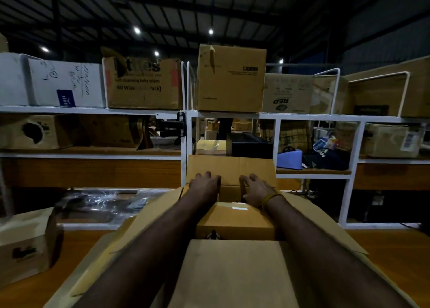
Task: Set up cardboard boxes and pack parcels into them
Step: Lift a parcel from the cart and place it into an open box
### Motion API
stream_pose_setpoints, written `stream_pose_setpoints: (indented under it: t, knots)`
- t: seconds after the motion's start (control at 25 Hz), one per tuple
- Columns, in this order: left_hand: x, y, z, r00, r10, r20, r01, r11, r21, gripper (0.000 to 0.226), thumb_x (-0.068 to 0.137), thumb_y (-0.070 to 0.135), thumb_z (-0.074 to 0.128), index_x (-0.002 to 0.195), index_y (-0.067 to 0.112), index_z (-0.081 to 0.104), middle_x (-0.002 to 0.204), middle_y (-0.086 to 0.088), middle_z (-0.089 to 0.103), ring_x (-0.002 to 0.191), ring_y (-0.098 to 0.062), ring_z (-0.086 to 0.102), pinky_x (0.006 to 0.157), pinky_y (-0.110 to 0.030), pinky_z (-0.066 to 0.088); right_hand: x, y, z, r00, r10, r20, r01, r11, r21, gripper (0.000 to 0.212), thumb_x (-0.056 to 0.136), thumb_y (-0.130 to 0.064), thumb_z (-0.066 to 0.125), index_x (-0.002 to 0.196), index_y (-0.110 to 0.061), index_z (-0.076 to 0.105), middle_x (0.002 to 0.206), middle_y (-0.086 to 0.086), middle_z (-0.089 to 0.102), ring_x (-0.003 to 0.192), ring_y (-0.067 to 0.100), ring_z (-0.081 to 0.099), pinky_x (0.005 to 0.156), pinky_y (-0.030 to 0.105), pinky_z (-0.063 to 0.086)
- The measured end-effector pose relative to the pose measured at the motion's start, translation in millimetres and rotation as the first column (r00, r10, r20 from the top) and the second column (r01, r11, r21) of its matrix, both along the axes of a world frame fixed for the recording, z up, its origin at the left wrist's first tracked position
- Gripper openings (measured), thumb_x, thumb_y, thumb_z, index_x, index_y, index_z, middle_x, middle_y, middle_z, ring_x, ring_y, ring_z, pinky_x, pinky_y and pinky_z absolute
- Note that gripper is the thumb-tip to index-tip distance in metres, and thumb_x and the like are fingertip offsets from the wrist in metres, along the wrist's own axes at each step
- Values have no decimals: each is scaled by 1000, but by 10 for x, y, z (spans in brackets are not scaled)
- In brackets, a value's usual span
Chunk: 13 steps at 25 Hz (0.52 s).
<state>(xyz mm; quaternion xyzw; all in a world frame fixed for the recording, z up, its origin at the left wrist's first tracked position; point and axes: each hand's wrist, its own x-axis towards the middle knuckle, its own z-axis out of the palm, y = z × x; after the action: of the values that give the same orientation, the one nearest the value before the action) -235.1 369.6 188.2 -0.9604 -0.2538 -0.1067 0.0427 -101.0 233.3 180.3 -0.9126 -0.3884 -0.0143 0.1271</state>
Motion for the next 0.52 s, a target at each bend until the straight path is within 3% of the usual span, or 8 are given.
stream_pose_setpoints:
  t: [0.16, 0.28, 0.52]
  knots:
    - [25, 53, -53, 997, 13, -77, -8, 998, 67, 43, 94, 31, 61, 135, 24, 50, 133, -11, 53, 126, -37, 45, 99, -51, 46, 58, 58, -6, 1000, 22, 2, -21, 996, -84, 71, 88, -41, 60, 151, -35, 29, 157, 4, 32, 138, 33, 34, 111, 50, 35]
    - [49, 94, -97, 995, 7, -101, 1, 996, 85, 37, 95, 32, 60, 130, 23, 53, 132, -11, 55, 127, -37, 45, 102, -52, 42, 108, 94, -29, 1000, 12, -19, -14, 993, -119, 72, 88, -45, 59, 152, -37, 28, 158, 5, 29, 140, 34, 31, 113, 50, 33]
    - [89, 202, -180, 999, -1, -52, 2, 1000, 19, 48, 91, 31, 63, 137, 29, 48, 137, -9, 54, 130, -38, 42, 102, -54, 41, 122, 122, -93, 999, -3, -34, -1, 994, -108, 76, 85, -50, 60, 152, -38, 27, 157, 4, 30, 139, 33, 33, 111, 49, 35]
